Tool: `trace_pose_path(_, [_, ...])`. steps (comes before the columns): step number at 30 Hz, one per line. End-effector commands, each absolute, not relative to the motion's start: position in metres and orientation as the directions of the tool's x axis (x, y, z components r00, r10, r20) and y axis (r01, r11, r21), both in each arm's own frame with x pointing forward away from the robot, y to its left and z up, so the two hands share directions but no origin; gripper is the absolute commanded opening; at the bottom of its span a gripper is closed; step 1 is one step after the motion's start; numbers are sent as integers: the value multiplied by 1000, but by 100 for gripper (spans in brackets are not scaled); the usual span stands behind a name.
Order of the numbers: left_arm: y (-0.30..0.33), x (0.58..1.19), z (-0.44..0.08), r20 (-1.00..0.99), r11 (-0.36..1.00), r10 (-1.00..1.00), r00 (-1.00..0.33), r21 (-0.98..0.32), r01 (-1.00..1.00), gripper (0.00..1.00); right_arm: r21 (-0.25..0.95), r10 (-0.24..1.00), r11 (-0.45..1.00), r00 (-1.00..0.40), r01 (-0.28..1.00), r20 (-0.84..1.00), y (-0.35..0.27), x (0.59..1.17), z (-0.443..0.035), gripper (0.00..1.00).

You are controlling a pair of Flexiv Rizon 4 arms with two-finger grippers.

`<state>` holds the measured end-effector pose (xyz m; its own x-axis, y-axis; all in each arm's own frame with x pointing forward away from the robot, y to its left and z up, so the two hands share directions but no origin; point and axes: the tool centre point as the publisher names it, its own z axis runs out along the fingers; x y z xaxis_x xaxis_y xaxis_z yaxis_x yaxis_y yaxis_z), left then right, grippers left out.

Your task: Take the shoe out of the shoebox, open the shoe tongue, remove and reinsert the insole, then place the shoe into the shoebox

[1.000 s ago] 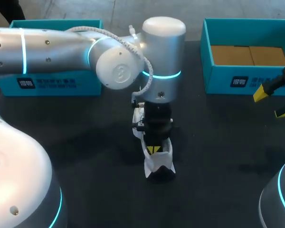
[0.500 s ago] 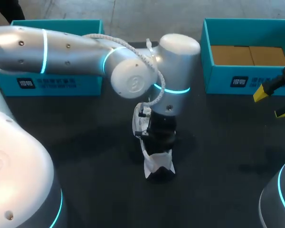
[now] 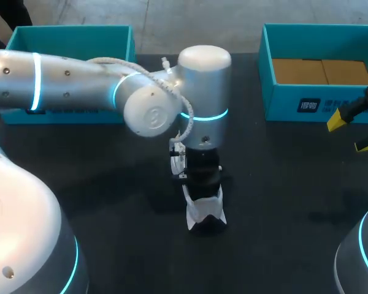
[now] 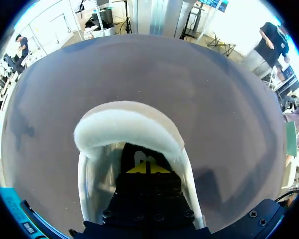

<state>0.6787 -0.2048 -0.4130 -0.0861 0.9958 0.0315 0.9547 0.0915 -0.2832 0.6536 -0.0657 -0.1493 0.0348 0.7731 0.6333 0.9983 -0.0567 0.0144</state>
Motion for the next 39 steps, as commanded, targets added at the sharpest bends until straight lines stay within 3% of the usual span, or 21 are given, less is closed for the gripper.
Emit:
trace_pose_path(1, [-195, 676, -420, -41, 81, 995, -95, -267, 960, 0, 13, 775, -58, 37, 998, 631, -65, 654, -150, 100])
trace_pose_path(19, [-209, 671, -363, -85, 1, 996, -24, -266, 964, 0, 13, 775, -58, 37, 998, 631, -65, 654, -150, 100])
trace_pose_path(34, [-208, 685, -358, -89, 24, 995, -46, -239, 971, 0, 13, 775, -58, 37, 998, 631, -65, 654, -150, 100])
trace_pose_path(36, [-209, 687, -360, -90, 26, 995, -49, -236, 971, 24, 13, 775, -58, 37, 998, 631, -65, 654, -150, 100])
trace_pose_path(38, [-209, 689, -360, -90, 31, 994, -54, -234, 972, 35, 13, 775, -58, 37, 998, 631, -65, 654, -150, 100])
trace_pose_path(39, [-209, 690, -360, -90, 36, 994, -58, -231, 972, 50, 13, 775, -58, 37, 998, 631, -65, 654, -150, 100])
